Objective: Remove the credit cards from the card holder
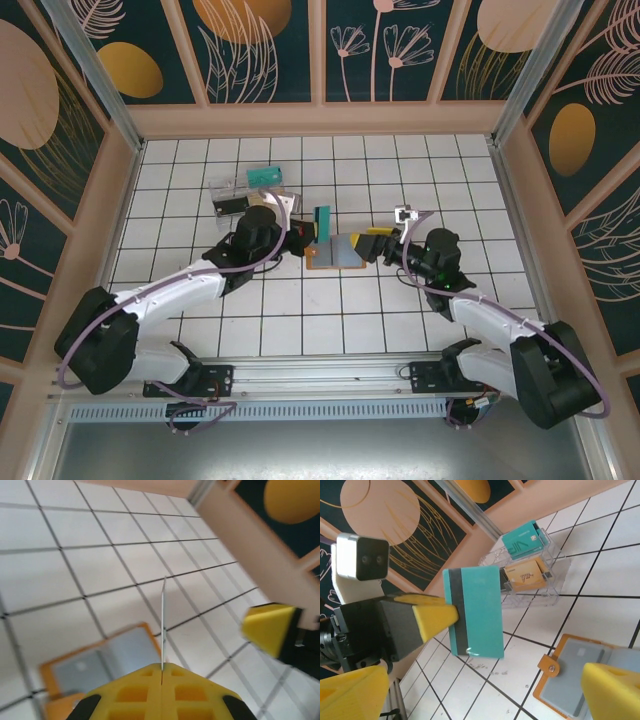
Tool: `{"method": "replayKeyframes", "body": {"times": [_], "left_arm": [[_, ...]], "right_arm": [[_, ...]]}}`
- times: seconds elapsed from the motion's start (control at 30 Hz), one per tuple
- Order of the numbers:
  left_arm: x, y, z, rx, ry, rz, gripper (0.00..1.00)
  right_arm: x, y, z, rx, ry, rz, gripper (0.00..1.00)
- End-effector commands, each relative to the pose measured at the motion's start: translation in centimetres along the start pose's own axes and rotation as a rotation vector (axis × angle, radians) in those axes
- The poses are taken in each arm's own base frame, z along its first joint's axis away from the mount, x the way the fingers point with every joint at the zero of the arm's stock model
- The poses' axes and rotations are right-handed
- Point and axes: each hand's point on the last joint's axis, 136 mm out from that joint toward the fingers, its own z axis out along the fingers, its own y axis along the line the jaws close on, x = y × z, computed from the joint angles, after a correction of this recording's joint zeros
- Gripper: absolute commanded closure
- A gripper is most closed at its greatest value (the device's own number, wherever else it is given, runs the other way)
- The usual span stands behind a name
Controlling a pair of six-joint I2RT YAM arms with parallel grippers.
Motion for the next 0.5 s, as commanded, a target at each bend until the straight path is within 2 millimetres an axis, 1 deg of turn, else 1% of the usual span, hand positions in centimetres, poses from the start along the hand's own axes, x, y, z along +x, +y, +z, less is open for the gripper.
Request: {"method": "replayKeyframes", "body": {"times": [0.0, 0.1, 0.2, 0.27, 0.3, 0.4, 0.47], "left_arm": [[-1.3, 2.6, -1.6, -0.194, 0.011, 0.261, 1.00], [-2.5, 3.4, -2.3, -0.272, 0.013, 0.443, 1.00], [-4.1, 5.8, -2.8, -0.452, 0.046, 0.601, 1.00], [-4.3, 7.7, -2.8, -0.543, 0.130, 0.714, 1.00], [-5.4, 8.2, -2.8, -0.583, 0.150, 0.761, 1.00], [-7.1, 10.2, -2.6, -0.657, 0.197, 0.867, 1.00], [-8.5, 11.0, -2.5, -0.656, 0.191, 0.913, 1.00]], "right_arm": [[0.5, -0.3, -0.4, 0.032, -0.019, -0.035, 0.01], [0.5, 0.0, -0.6, 0.026, -0.024, -0.035, 0.01], [0.6, 0.3, -0.7, 0.026, -0.027, -0.037, 0.01], [0.6, 0.3, -0.8, 0.035, -0.027, -0.037, 0.01], [0.6, 0.2, -0.8, 0.043, -0.026, -0.030, 0.01], [0.6, 0.3, -0.7, 0.043, -0.020, -0.020, 0.01], [0.5, 0.2, -0.7, 0.051, -0.020, -0.013, 0.01]]}}
